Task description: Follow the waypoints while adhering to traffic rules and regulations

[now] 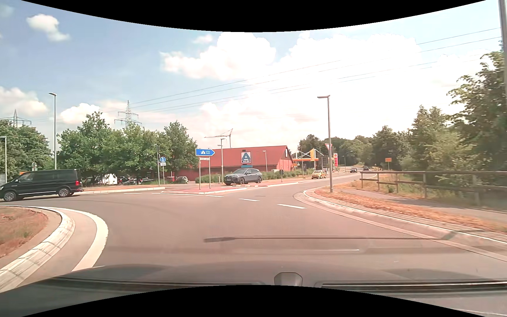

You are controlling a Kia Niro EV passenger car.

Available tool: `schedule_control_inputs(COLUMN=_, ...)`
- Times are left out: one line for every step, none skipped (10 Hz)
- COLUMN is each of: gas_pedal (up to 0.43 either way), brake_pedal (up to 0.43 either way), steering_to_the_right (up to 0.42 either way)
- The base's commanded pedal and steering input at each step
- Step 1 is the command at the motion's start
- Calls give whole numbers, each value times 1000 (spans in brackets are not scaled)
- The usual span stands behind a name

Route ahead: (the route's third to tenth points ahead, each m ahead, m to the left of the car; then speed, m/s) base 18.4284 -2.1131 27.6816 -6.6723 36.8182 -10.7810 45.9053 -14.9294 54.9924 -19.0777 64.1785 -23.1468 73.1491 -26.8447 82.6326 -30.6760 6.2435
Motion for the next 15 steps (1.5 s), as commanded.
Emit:
schedule_control_inputs(gas_pedal=177, brake_pedal=0, steering_to_the_right=-146)
schedule_control_inputs(gas_pedal=177, brake_pedal=0, steering_to_the_right=-116)
schedule_control_inputs(gas_pedal=177, brake_pedal=0, steering_to_the_right=-88)
schedule_control_inputs(gas_pedal=177, brake_pedal=0, steering_to_the_right=-66)
schedule_control_inputs(gas_pedal=177, brake_pedal=0, steering_to_the_right=-53)
schedule_control_inputs(gas_pedal=177, brake_pedal=0, steering_to_the_right=-38)
schedule_control_inputs(gas_pedal=177, brake_pedal=0, steering_to_the_right=-20)
schedule_control_inputs(gas_pedal=177, brake_pedal=0, steering_to_the_right=1)
schedule_control_inputs(gas_pedal=177, brake_pedal=0, steering_to_the_right=27)
schedule_control_inputs(gas_pedal=177, brake_pedal=0, steering_to_the_right=52)
schedule_control_inputs(gas_pedal=177, brake_pedal=0, steering_to_the_right=73)
schedule_control_inputs(gas_pedal=177, brake_pedal=0, steering_to_the_right=93)
schedule_control_inputs(gas_pedal=177, brake_pedal=0, steering_to_the_right=109)
schedule_control_inputs(gas_pedal=197, brake_pedal=0, steering_to_the_right=115)
schedule_control_inputs(gas_pedal=197, brake_pedal=0, steering_to_the_right=118)
